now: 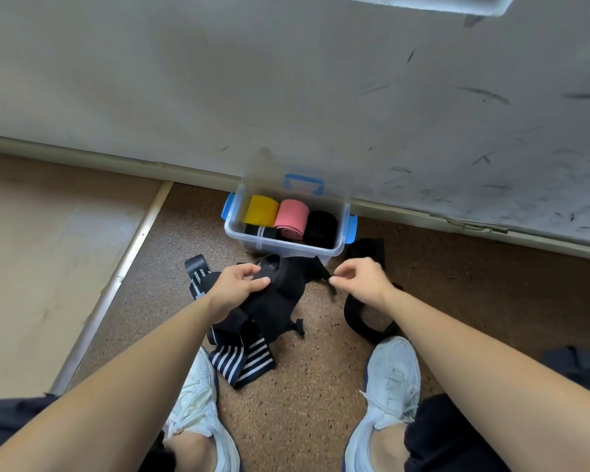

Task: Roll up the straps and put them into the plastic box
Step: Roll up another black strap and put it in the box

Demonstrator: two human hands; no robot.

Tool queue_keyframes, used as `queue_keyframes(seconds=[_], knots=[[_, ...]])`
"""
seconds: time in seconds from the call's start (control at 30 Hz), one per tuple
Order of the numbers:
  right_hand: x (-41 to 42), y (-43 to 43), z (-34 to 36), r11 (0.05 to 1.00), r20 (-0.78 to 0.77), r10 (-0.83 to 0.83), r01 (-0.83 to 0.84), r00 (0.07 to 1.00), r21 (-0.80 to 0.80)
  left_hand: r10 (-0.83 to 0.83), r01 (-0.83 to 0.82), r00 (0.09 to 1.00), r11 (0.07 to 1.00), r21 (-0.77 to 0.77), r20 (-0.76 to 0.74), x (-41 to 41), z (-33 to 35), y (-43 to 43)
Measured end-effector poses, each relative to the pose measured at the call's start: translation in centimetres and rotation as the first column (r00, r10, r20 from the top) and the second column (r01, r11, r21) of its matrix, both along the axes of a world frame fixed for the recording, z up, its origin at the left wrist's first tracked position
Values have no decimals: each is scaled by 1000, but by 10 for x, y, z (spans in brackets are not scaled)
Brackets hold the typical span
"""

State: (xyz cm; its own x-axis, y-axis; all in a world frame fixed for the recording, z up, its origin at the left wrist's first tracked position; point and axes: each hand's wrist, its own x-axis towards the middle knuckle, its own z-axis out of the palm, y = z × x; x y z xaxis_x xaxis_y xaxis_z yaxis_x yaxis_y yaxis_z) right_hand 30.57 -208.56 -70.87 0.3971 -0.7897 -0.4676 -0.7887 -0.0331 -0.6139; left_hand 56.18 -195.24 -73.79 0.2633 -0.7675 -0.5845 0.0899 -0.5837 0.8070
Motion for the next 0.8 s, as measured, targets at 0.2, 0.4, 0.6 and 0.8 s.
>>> queue_keyframes(seconds=[0.2,0.4,0.6,0.8], knots=[[47,39,-10,908,266,-225,102,938,407,40,-56,982,995,-81,-185,-19,14,-7],[33,23,-18,870,282,-334,178,900,461,-42,77,933,993,-86,356,-29,2,-1],[-13,-2,-20,920,200,-265,186,943,344,-169,112,728,985,128,664,-7,-19,30],[-38,-15,-25,972,-190,111,-67,975,225,-166,13,611,980,200,774,11,-12,37]])
